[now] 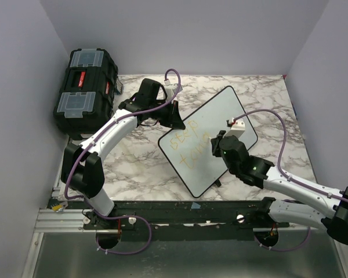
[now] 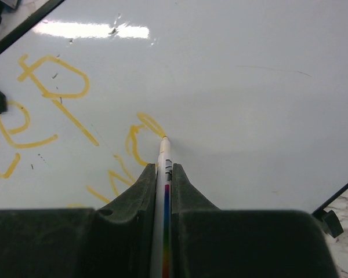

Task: Write a sentence on the whiteboard

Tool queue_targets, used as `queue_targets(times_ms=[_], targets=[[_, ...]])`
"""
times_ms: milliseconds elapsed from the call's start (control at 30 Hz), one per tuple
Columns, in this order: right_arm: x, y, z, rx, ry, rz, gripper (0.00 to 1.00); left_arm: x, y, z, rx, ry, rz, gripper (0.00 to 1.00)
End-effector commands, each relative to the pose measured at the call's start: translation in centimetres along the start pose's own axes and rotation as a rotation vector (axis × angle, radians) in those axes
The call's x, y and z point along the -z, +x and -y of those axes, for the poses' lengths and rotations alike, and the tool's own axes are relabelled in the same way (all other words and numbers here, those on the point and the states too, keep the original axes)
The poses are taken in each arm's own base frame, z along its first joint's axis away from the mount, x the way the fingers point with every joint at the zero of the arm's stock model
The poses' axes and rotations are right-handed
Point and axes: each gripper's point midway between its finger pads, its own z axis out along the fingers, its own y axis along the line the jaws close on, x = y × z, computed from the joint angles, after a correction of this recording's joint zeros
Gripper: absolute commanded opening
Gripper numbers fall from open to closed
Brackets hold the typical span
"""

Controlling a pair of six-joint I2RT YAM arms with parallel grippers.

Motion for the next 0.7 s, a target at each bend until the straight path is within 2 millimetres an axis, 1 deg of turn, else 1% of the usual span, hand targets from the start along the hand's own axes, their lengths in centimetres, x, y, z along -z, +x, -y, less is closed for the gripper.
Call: queue_targets(times_ms=[0, 167, 233, 300, 400, 567, 667], targets=[[0.4, 3.4, 2.6, 0.052, 0.072, -0.084, 0.01, 0.2, -1.1, 1.1, -0.149, -0.007, 0.046, 0.0], [0.9, 3.7, 3.7, 0.058, 0.104, -0.084, 0.01, 0.2, -1.1, 1.0, -0.148, -0.009, 0.045, 0.0], [1.0, 3.4, 3.9, 0.055, 0.112, -0.075, 0.01, 0.2, -1.1, 1.0, -0.147, -0.009, 0.045, 0.0], [1.1, 2.7, 3.8, 0.049, 0.113, -0.058, 0.01, 0.1, -1.1, 1.1, -0.147, -0.008, 0.045, 0.0], [1.3, 1.2, 3.4, 0.028, 0.106, -0.017, 0.01, 0.2, -1.1, 1.2, -0.149, -0.008, 0.045, 0.0], [1.7, -2.1, 2.5, -0.023, 0.07, 0.082, 0.01, 0.3, -1.1, 1.2, -0.152, -0.012, 0.046, 0.0], [1.7, -3.5, 1.9, -0.046, 0.062, 0.123, 0.01, 0.3, -1.1, 1.2, -0.151, -0.012, 0.044, 0.0]])
